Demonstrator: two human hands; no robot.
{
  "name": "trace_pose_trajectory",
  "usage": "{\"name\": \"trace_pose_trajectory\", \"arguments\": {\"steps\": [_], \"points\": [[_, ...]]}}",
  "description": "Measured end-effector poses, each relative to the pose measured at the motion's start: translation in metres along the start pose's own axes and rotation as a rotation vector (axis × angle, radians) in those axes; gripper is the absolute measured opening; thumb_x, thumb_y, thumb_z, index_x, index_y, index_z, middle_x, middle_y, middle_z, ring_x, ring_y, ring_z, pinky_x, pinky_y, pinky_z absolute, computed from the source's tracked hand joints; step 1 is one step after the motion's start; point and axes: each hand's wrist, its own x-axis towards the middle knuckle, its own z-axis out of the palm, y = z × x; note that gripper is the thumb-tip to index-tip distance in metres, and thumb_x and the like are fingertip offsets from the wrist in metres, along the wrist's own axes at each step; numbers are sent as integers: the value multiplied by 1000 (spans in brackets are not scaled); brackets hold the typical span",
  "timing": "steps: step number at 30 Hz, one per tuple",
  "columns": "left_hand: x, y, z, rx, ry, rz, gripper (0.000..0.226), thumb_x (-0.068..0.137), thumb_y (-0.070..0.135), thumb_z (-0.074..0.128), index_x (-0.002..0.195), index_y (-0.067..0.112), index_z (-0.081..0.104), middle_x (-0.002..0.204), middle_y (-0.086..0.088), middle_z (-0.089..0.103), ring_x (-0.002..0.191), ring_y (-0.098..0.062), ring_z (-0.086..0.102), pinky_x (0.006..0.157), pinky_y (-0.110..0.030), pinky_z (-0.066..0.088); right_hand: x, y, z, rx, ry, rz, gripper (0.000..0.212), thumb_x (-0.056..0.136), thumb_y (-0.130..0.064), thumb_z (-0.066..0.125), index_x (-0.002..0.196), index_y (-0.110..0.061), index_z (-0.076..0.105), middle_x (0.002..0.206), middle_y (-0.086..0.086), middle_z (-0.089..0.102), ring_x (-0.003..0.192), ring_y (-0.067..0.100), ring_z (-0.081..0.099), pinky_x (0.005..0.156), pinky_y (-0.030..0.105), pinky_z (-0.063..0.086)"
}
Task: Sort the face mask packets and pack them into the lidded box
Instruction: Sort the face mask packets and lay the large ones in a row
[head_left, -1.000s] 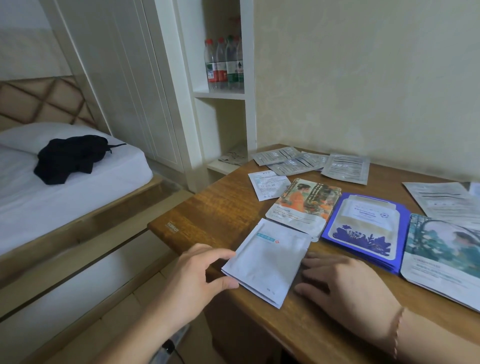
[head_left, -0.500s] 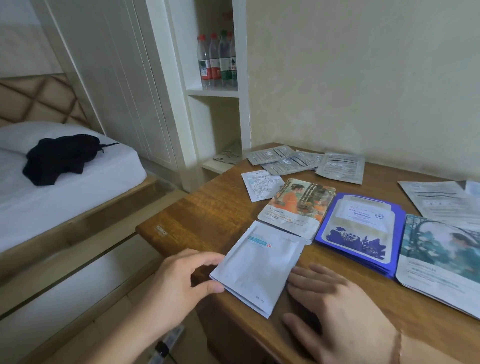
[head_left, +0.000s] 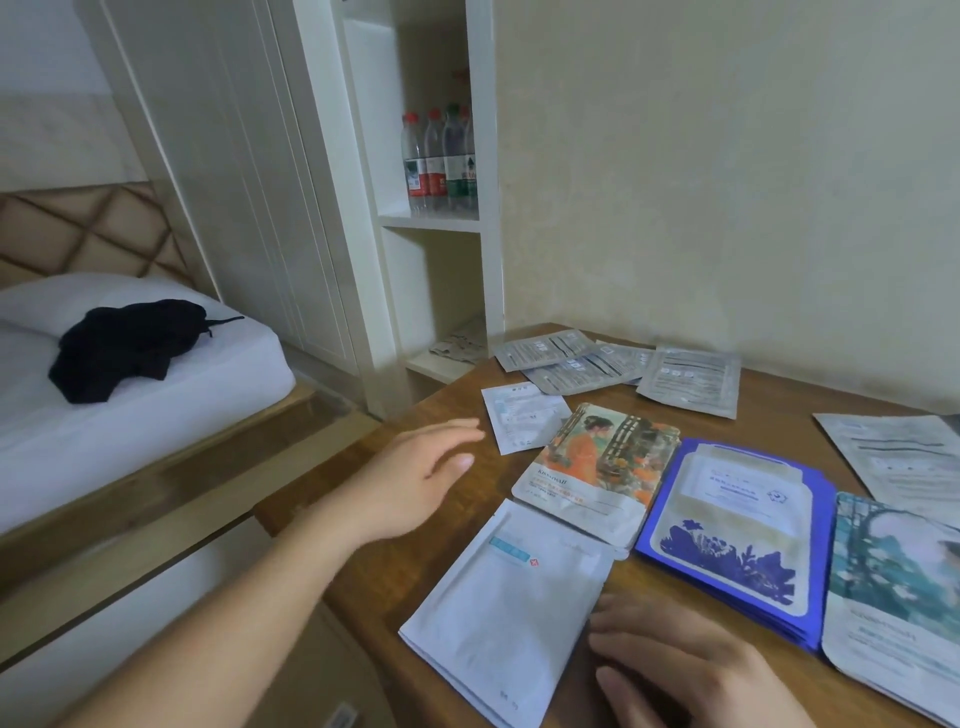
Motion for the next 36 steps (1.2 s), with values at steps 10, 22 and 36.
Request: {"name": "trace_pose_trajectory", "arguments": {"steps": [10, 22, 36], "points": [[64, -14, 31, 259, -293, 20, 49, 106, 43, 24, 154, 38, 19, 161, 20, 9, 150, -5, -2, 119, -55, -10, 27, 6, -13, -69, 95, -9, 32, 89, -63, 46, 108, -46, 66, 120, -35, 58, 112, -17, 53, 89, 15, 50], [-79, -82, -6, 195, -101, 108, 48, 104, 42, 35, 151, 35, 32, 159, 22, 18, 146, 7, -7, 122, -32, 0, 159, -55, 52, -370, -324, 35, 54, 94, -48, 50, 140, -22, 45, 144, -2, 47, 125, 20, 51, 99, 31, 49], [-159, -55, 54, -1569, 527, -891, 43, 99, 39, 46, 100, 2, 67, 72, -13, 69, 62, -23, 62, 60, -33, 49, 117, -115, 129, -750, -250, -243, 39, 92, -14, 58, 129, -4, 53, 124, 18, 55, 112, 36, 53, 79, 42, 53]]}}
